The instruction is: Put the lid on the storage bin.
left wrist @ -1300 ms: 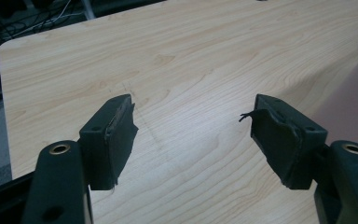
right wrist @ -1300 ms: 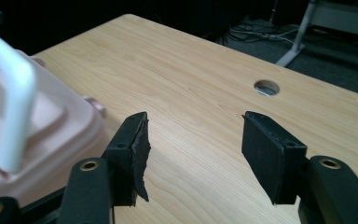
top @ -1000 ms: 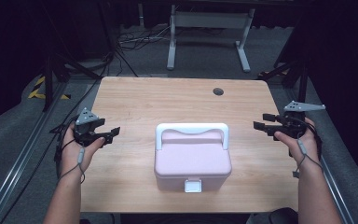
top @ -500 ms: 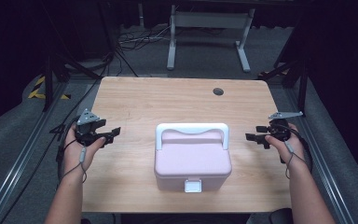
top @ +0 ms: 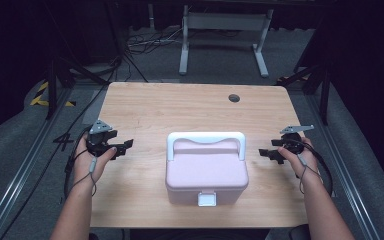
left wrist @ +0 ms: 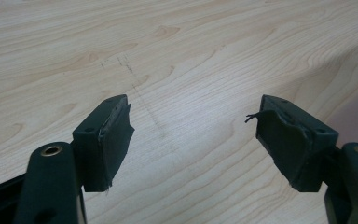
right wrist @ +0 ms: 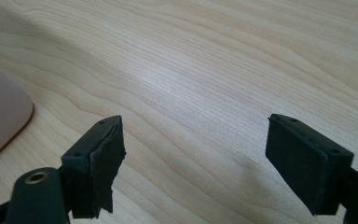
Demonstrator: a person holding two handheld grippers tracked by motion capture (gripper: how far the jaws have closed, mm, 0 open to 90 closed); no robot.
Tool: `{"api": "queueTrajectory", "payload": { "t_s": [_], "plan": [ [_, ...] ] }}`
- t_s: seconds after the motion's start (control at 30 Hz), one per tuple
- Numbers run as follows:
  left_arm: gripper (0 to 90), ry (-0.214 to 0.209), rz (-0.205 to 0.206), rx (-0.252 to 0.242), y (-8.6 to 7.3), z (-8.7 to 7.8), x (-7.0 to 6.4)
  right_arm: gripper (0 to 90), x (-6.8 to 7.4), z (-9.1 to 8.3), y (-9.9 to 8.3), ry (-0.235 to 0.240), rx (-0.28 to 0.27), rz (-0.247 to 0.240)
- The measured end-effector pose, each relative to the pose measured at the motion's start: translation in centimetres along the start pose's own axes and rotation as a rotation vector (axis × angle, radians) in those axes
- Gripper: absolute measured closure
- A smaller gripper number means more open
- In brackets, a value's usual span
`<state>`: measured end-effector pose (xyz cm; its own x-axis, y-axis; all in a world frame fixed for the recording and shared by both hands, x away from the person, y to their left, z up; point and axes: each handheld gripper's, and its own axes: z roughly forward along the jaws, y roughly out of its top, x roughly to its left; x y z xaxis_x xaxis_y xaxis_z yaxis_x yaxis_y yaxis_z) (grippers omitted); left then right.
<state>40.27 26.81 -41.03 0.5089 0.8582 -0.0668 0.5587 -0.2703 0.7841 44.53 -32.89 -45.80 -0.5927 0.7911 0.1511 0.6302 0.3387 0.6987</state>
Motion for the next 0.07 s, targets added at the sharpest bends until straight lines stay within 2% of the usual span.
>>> {"api": "queueTrajectory", "payload": {
  "t_s": [0.07],
  "plan": [
    [26.3,-0.004,-0.001,0.0,0.06,0.12,0.03,20.0,0.03,-0.22,0.01,0.002,-0.018,0.002]
  ]
}}
